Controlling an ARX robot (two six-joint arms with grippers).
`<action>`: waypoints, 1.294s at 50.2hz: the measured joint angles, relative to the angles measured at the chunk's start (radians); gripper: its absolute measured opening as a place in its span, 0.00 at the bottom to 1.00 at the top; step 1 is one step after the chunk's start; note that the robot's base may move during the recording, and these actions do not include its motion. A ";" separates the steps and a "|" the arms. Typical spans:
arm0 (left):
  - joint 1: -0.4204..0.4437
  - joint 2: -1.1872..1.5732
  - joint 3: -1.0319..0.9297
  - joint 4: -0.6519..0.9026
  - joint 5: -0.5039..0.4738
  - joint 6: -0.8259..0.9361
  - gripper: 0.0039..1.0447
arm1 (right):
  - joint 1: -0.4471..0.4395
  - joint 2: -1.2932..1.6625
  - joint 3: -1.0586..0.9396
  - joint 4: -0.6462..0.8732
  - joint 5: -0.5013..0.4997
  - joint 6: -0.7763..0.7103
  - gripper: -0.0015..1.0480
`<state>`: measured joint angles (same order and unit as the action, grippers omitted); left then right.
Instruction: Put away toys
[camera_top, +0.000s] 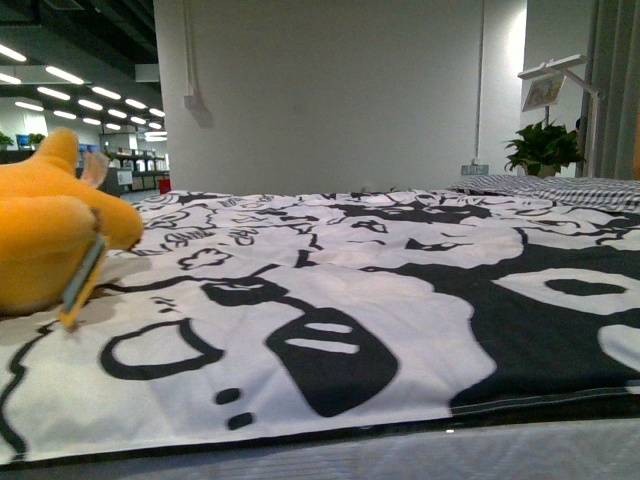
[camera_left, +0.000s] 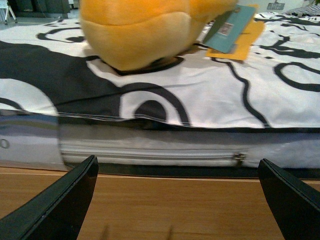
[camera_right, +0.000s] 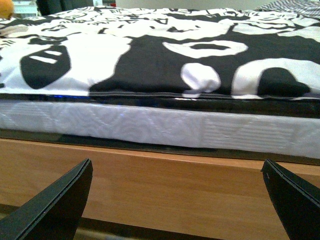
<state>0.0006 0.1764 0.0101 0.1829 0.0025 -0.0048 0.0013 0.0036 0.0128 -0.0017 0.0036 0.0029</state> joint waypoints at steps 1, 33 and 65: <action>0.000 0.000 0.000 0.000 0.000 0.000 0.95 | 0.000 0.000 0.000 0.000 0.000 0.000 1.00; -0.001 -0.001 0.000 0.000 -0.007 0.000 0.95 | 0.000 0.000 0.000 0.001 -0.009 0.000 1.00; -0.001 -0.001 0.000 0.000 -0.003 0.000 0.95 | 0.000 0.000 0.000 0.000 -0.007 0.000 1.00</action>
<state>-0.0002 0.1757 0.0101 0.1825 -0.0006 -0.0048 0.0010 0.0040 0.0128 -0.0021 -0.0032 0.0025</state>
